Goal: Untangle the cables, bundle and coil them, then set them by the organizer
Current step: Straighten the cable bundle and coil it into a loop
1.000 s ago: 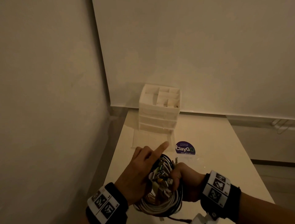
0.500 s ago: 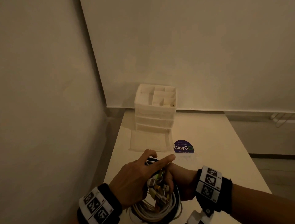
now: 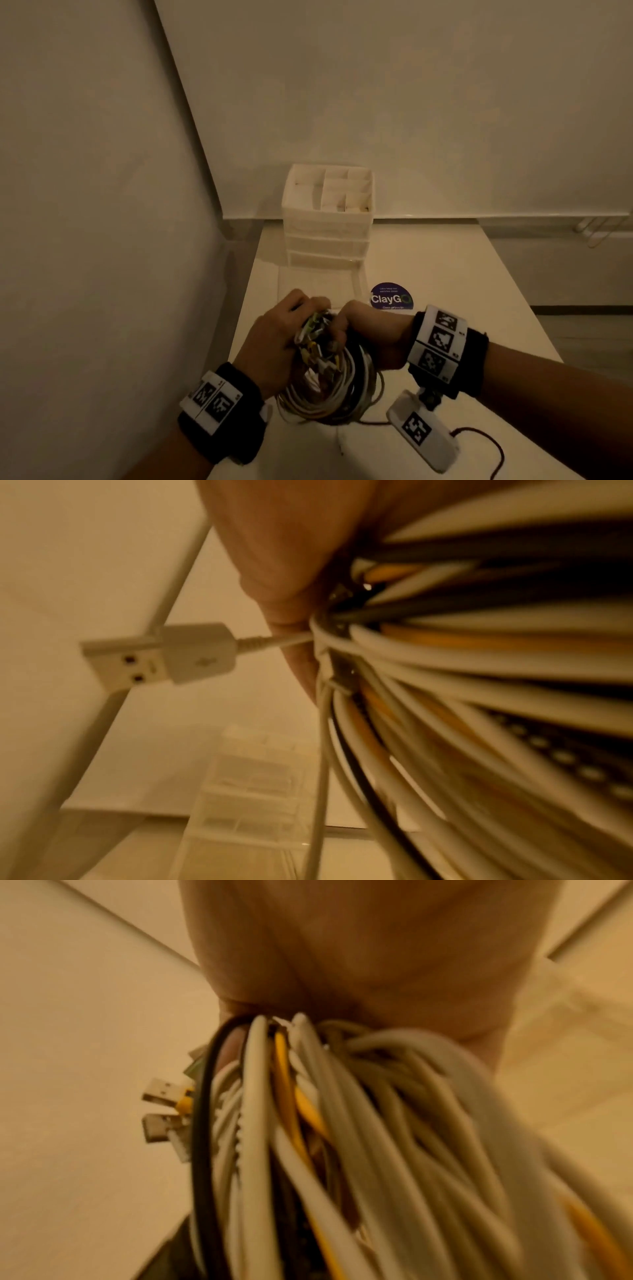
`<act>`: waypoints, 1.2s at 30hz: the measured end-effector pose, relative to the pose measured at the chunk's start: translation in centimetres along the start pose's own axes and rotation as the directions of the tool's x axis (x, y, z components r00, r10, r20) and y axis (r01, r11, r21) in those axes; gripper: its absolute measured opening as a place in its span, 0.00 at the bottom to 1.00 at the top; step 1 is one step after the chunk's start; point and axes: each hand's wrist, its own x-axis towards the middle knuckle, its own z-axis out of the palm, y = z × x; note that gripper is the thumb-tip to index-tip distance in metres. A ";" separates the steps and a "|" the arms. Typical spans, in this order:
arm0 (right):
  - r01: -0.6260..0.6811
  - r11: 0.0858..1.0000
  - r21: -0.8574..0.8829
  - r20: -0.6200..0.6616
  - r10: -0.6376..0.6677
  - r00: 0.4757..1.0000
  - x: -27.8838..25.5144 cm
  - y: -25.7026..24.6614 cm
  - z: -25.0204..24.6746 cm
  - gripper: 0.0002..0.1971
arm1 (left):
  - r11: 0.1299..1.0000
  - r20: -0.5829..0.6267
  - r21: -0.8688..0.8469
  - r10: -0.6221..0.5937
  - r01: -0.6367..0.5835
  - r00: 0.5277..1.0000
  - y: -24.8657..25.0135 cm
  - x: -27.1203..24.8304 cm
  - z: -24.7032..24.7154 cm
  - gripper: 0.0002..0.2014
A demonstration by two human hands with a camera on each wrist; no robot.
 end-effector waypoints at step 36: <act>0.581 0.810 0.078 -0.306 -0.536 0.787 -1.0 0.2 1.8 0.17 | 0.339 -0.181 -0.913 -0.835 0.227 0.520 -2.3 -2.2 -0.8 0.12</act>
